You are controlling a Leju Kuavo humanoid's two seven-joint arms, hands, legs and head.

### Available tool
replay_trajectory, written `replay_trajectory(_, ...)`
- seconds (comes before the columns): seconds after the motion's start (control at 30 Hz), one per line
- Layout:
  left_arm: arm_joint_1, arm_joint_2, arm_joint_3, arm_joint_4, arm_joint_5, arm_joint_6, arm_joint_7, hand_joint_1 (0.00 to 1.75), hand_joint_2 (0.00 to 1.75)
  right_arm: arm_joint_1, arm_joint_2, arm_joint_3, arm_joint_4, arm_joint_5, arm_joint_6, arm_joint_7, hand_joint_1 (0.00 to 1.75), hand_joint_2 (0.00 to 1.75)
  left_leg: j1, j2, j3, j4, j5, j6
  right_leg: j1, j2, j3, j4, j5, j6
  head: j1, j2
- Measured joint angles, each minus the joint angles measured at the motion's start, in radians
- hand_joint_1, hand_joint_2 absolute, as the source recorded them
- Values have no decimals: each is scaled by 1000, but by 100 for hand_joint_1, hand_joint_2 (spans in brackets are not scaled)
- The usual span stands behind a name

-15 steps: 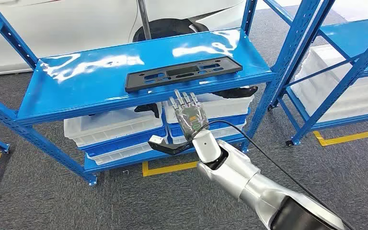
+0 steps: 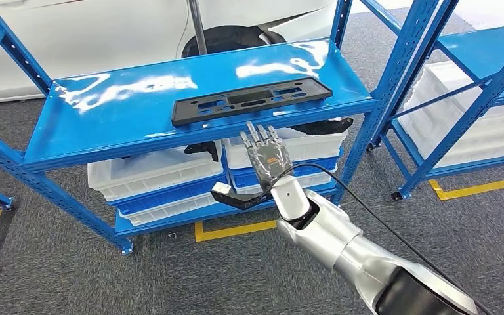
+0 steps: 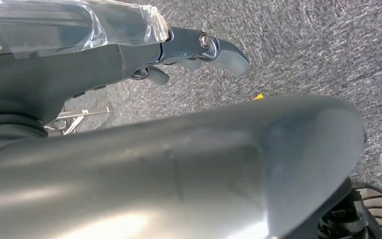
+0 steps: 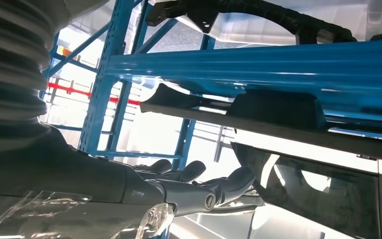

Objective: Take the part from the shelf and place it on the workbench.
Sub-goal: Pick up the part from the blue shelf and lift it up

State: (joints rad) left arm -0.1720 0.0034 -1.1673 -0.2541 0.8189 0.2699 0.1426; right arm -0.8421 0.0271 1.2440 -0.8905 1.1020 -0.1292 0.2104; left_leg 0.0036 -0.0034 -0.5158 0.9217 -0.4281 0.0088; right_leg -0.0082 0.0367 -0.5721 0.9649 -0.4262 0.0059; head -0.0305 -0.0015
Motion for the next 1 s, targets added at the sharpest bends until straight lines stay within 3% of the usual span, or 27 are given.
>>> replay_trajectory(0.37,-1,-1,-2,0,-18,-4,-4,0,0,0,-1,0,9,-3,-6,-6,0,175,0,0,0,2,-1,1,-2,0,0,-1,0,1,0,0)
replay_trajectory(0.47,-2,-1,-3,0,-23,-3,-4,0,0,-1,2,0,10,-4,-7,-8,0,175,-3,1,-3,6,-2,11,-9,1,0,-7,5,9,0,0)
replay_trajectory(0.53,-4,-4,-4,0,-28,-1,-4,0,0,-3,4,-1,11,-4,-8,-8,0,175,1,5,12,-21,10,22,-5,-1,4,-12,6,16,0,0)
replay_trajectory(0.6,-6,-8,-5,0,-31,2,-5,0,0,-8,5,-2,11,-6,-8,-8,0,175,11,10,32,-52,24,26,-1,-10,-19,39,-23,23,2,0)
replay_trajectory(0.67,-7,-10,-5,0,-32,3,-5,0,0,-11,5,-2,12,-8,-8,-8,0,175,18,14,40,-59,24,25,-7,-18,-88,168,-75,34,3,0)
replay_trajectory(0.7,-7,-10,-5,0,-32,4,-5,0,0,-9,5,-2,13,-9,-8,-8,0,175,22,15,42,-58,21,23,-11,-20,-125,228,-90,41,3,0)
replay_trajectory(0.73,-6,-11,-6,0,-32,4,-5,0,0,-7,4,-2,15,-10,-8,-8,0,175,28,15,44,-57,17,18,-17,-22,-149,260,-88,48,3,0)
replay_trajectory(0.77,-4,-11,-6,0,-32,3,-5,0,0,-6,4,-2,16,-10,-8,-8,0,175,34,15,48,-55,11,11,-23,-24,-155,256,-68,56,3,0)
replay_trajectory(0.83,-2,-12,-6,1,-32,3,-7,0,0,-7,4,-2,18,-10,-9,-8,0,175,50,14,57,-40,-10,-11,-38,-34,-110,139,9,79,4,0)
replay_trajectory(0.87,-3,-11,-6,2,-32,4,-9,0,0,-9,5,-2,18,-10,-9,-9,0,175,54,14,57,-28,-24,-25,-42,-36,-83,79,33,86,6,0)
replay_trajectory(0.9,-3,-11,-6,2,-32,4,-10,0,0,-10,6,-2,19,-10,-10,-10,0,175,56,14,56,-18,-36,-37,-45,-37,-65,39,44,84,8,0)
replay_trajectory(0.93,-4,-10,-6,3,-31,4,-12,0,0,-11,7,-1,19,-10,-10,-10,0,175,56,14,55,-11,-45,-45,-45,-35,-60,27,39,76,8,0)
replay_trajectory(1.0,-4,-10,-6,4,-31,4,-14,0,0,-10,10,-2,20,-11,-11,-11,0,175,57,14,58,-11,-51,-51,-42,-27,-67,39,24,48,5,0)
